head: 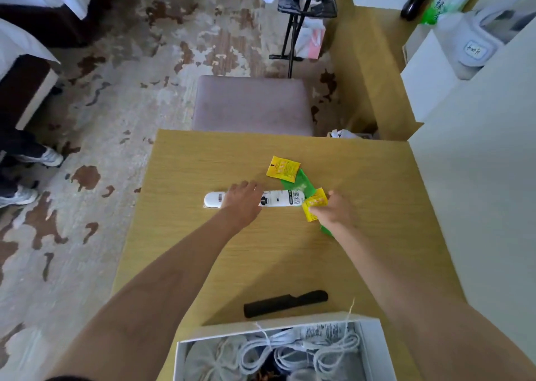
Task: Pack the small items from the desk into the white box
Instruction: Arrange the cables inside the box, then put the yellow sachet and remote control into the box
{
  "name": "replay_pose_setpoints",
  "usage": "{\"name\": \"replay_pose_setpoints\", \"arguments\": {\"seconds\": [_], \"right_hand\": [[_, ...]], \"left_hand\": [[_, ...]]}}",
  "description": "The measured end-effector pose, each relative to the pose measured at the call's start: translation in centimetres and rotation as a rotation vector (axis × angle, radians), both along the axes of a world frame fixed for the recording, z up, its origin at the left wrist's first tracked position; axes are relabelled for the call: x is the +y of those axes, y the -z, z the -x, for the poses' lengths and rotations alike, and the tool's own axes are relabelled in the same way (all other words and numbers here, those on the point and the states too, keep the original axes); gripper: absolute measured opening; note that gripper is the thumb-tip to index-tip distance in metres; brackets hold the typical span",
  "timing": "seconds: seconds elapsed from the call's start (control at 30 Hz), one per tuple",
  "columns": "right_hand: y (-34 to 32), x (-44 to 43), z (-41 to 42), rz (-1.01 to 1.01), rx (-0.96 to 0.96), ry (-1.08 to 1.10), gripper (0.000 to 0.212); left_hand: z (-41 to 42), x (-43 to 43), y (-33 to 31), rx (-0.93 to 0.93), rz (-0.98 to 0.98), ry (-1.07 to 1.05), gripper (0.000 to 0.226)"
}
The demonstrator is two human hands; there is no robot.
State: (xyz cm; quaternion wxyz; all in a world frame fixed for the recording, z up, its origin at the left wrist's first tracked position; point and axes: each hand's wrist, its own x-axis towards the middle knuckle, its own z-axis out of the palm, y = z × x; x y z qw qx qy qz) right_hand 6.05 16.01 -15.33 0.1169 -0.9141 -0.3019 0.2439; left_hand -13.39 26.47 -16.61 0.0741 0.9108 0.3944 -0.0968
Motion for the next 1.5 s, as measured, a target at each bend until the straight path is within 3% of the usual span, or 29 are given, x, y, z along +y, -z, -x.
{"name": "replay_pose_setpoints", "arguments": {"seconds": [0.13,0.27,0.37,0.5,0.67,0.87,1.03,1.2,1.5], "right_hand": [[0.3,-0.3,-0.4,-0.072,0.152,0.080,0.008],[-1.8,-2.2,-1.2,-0.315,0.330,0.178,0.025],[-5.1,-5.4,-1.3,-0.531,0.443,0.181,0.017],[-10.3,-10.9,0.0,-0.719,0.600,-0.015,0.005],[-14.4,-17.0,2.4,-0.876,0.718,-0.172,0.009],[-15.1,-22.4,4.4,-0.702,0.703,-0.467,0.008],[-14.2,-25.7,4.2,-0.497,0.565,-0.581,0.011],[-13.7,-27.3,4.7,-0.460,0.445,-0.608,0.009],[-13.9,-29.4,7.5,-0.269,0.250,-0.783,0.012]], "left_hand": [[0.9,-1.0,0.0,-0.041,0.101,-0.031,0.051],[2.9,-2.9,-2.0,-0.219,0.183,-0.075,0.052],[4.2,-5.1,-5.0,-0.422,0.155,-0.113,0.050],[6.1,-10.4,-10.7,-0.609,0.102,-0.089,0.054],[10.4,-18.9,-15.2,-0.701,-0.032,-0.099,0.048],[14.5,-27.2,-16.5,-0.654,-0.006,-0.096,0.056],[15.2,-32.6,-15.4,-0.469,-0.091,0.217,0.048],[14.6,-34.1,-13.9,-0.271,0.069,0.336,0.051],[14.5,-36.0,-11.1,-0.293,0.271,0.404,0.045]]}}
